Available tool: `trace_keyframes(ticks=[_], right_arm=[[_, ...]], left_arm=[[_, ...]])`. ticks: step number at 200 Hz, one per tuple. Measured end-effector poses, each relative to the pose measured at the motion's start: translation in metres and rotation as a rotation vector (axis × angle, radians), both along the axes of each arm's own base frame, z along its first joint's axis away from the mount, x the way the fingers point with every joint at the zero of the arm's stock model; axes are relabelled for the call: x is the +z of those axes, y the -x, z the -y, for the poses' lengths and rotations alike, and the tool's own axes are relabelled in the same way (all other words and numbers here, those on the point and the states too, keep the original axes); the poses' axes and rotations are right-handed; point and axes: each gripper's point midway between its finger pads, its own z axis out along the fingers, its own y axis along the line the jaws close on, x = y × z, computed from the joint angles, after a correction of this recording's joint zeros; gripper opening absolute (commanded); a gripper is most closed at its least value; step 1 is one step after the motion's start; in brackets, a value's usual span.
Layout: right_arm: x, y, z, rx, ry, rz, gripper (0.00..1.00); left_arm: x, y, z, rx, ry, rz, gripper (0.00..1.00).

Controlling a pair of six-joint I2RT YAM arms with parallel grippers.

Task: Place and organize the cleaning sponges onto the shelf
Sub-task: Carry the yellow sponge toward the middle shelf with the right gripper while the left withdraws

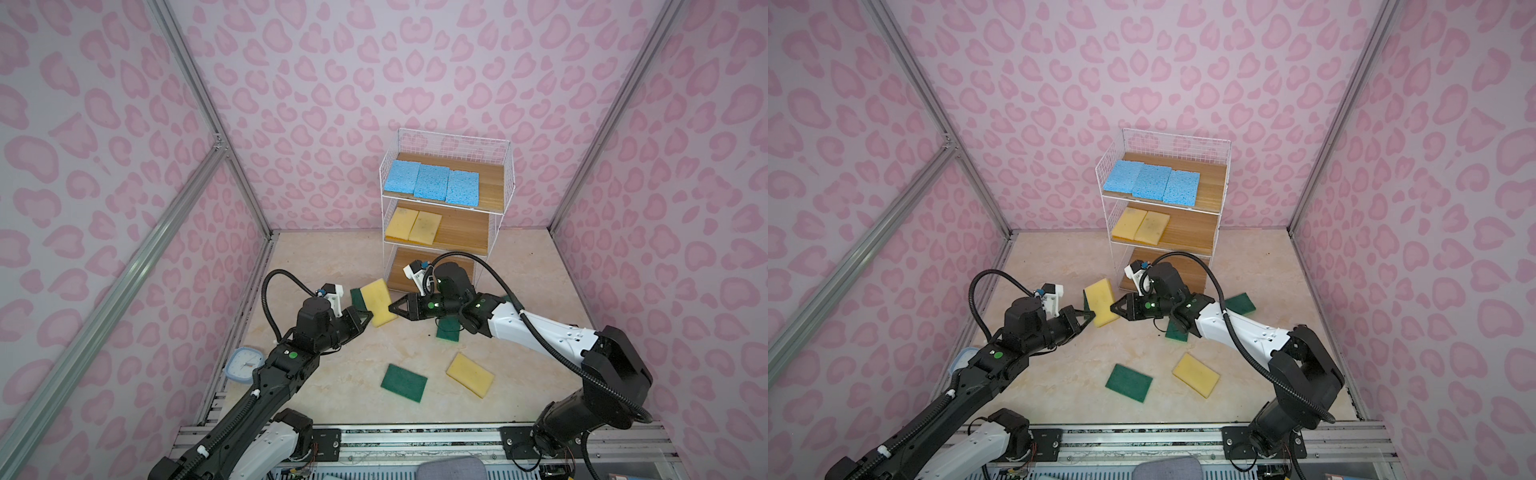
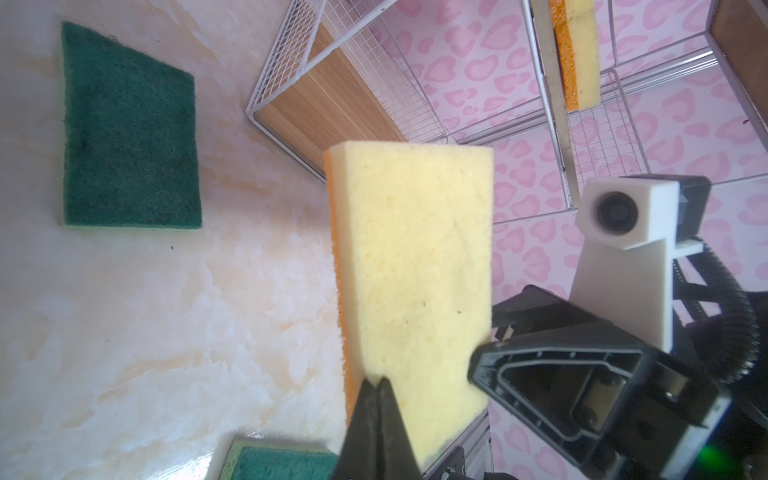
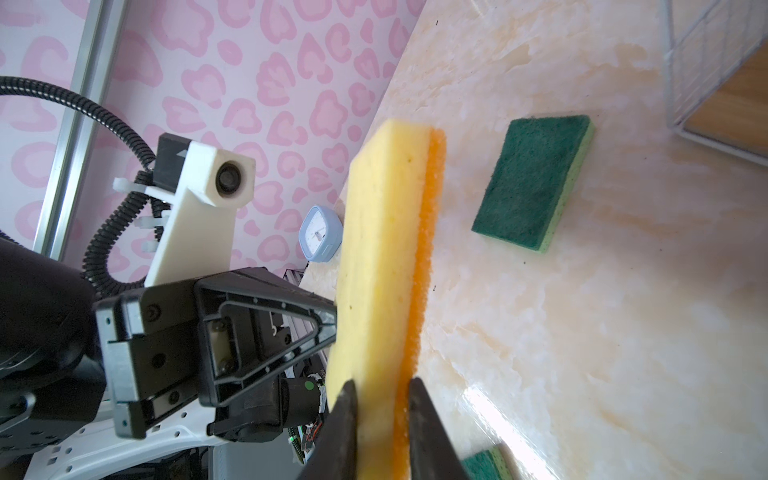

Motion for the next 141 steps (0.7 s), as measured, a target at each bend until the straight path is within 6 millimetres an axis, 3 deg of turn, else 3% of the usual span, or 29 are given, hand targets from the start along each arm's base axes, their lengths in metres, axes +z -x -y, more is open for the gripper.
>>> trace_keyframes(ticks=[7, 23, 28, 37, 68, 110, 141], right_arm=[[0.001, 0.0, 0.001, -0.006, -0.003, -0.002, 0.16], [0.006, -0.002, 0.004, -0.016, -0.009, 0.005, 0.14], [0.008, -0.003, 0.006, -0.023, -0.013, 0.005, 0.14], [0.012, -0.004, 0.01, -0.038, -0.022, 0.005, 0.13], [0.033, -0.012, 0.035, -0.121, -0.052, 0.034, 0.13], [0.063, -0.031, 0.088, -0.307, -0.103, 0.078, 0.13], [0.077, -0.043, 0.132, -0.442, -0.127, 0.085, 0.13]], left_arm=[[0.001, 0.0, 0.001, -0.003, 0.0, 0.001, 0.46], [0.003, -0.001, 0.001, -0.002, 0.001, 0.002, 0.78], [0.004, -0.001, 0.001, -0.002, 0.001, 0.002, 0.86], [0.005, -0.002, 0.0, 0.002, -0.004, 0.002, 0.9], [0.007, -0.002, -0.004, 0.018, -0.026, 0.009, 0.91], [0.008, -0.006, -0.002, 0.006, -0.054, 0.025, 0.66], [0.026, -0.01, 0.02, -0.054, -0.053, 0.05, 0.64]])
